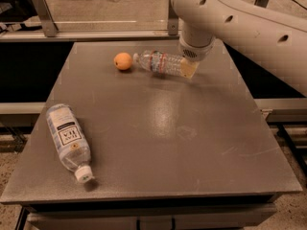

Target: Move water bottle near orange

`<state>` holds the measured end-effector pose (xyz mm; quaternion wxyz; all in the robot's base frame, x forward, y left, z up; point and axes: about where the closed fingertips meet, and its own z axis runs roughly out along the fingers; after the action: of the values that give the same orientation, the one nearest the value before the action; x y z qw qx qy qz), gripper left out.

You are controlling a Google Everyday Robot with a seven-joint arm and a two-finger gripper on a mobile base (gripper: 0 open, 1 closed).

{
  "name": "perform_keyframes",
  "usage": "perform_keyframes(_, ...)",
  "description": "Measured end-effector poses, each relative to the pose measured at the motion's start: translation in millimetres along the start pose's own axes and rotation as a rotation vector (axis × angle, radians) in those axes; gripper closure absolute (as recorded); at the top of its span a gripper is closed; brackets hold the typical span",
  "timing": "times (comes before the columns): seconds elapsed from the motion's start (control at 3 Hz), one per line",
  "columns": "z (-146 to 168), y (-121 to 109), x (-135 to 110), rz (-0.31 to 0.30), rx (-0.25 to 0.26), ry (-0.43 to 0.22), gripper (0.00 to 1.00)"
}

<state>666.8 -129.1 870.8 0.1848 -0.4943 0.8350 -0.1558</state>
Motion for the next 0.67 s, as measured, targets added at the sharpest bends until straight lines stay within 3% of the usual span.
perform_keyframes(0.67, 0.4, 0.7, 0.7, -0.001, 0.0, 0.002, 0.6)
